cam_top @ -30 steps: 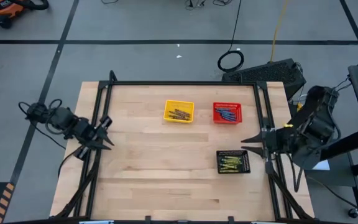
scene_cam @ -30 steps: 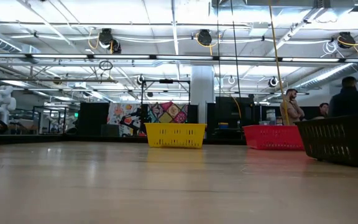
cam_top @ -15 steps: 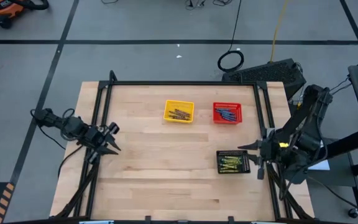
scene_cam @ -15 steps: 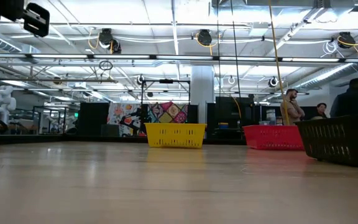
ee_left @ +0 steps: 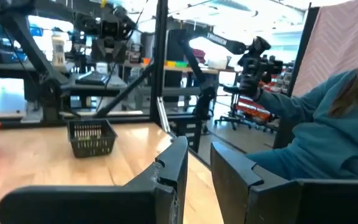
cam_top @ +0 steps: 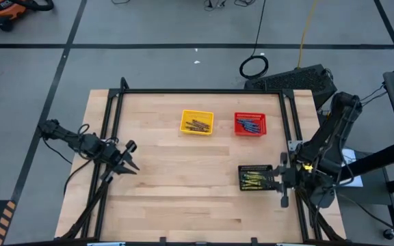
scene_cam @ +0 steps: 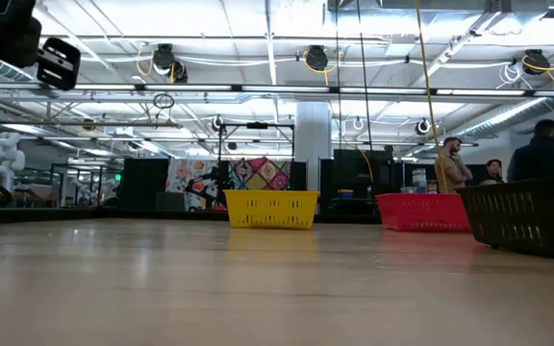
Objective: Sort crayons
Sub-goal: Return to Home Position
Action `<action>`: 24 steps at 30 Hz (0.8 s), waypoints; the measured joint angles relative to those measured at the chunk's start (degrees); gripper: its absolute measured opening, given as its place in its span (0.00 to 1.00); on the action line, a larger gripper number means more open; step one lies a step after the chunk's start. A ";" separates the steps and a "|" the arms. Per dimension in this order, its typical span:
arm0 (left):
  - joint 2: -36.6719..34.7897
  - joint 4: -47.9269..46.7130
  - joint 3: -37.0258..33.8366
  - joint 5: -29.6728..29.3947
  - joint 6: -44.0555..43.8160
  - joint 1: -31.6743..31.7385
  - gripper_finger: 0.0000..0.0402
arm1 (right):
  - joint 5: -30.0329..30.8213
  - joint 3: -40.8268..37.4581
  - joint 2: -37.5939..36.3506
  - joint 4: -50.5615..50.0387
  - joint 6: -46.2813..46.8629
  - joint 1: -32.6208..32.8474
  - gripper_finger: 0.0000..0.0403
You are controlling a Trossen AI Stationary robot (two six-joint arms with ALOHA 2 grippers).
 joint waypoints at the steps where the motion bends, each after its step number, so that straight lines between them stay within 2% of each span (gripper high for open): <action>1: 0.00 0.09 0.00 0.28 0.03 -0.10 0.19 | -0.03 -0.63 0.00 0.67 0.14 0.28 0.17; 5: 0.00 -2.90 0.00 2.71 -0.67 -0.21 0.19 | -0.24 -2.29 0.22 0.91 1.82 1.45 0.17; 9: 0.20 -5.30 -0.02 1.53 -4.56 -0.21 0.19 | -0.09 -3.70 0.26 1.02 2.01 2.72 0.17; 14: 0.26 -5.28 -0.02 1.34 -3.40 -0.21 0.19 | 0.94 -7.27 0.26 1.07 3.30 3.92 0.17; 19: 0.26 -5.53 -0.04 -0.64 -4.28 -0.21 0.19 | 6.15 -12.92 0.28 1.14 9.39 4.56 0.17; 24: 0.26 -5.46 -0.04 -0.94 -4.83 -0.21 0.19 | 4.42 -17.55 0.27 1.20 17.21 4.56 0.17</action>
